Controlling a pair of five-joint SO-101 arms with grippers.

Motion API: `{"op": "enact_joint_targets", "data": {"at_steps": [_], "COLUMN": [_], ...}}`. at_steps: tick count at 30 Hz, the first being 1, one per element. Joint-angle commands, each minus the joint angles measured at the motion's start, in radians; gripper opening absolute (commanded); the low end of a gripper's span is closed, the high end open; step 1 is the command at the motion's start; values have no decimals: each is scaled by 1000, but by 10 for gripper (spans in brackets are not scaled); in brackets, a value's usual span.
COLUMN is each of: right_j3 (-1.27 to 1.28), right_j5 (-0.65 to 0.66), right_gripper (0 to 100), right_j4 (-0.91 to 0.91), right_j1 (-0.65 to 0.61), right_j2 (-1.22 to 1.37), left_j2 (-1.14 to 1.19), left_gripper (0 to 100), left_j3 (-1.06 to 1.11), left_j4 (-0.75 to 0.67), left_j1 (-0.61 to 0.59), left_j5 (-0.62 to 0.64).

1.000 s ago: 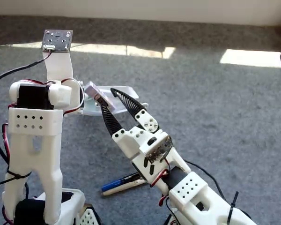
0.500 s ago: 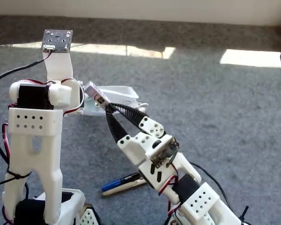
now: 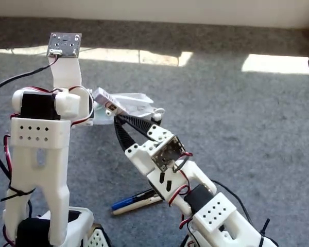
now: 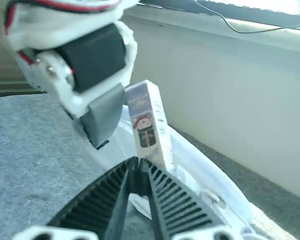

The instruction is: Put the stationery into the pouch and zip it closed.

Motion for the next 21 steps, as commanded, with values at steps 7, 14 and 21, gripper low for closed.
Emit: {"op": "enact_joint_targets", "data": {"at_steps": [7, 14, 21], "right_j3": [-81, -79, -88], "right_j5": [-11, -11, -11], "right_gripper": [4, 4, 4], "right_j4": [-15, -12, -13], "right_j1": [53, 53, 51], "right_j2": [10, -84, 35], "left_j2": [-15, -15, -15], "left_gripper": [17, 17, 17], "left_j3": [-48, -48, -48], "left_j4": [-2, -5, -5], "left_j1": [-21, -21, -21], "left_j5": [8, 8, 8]}}
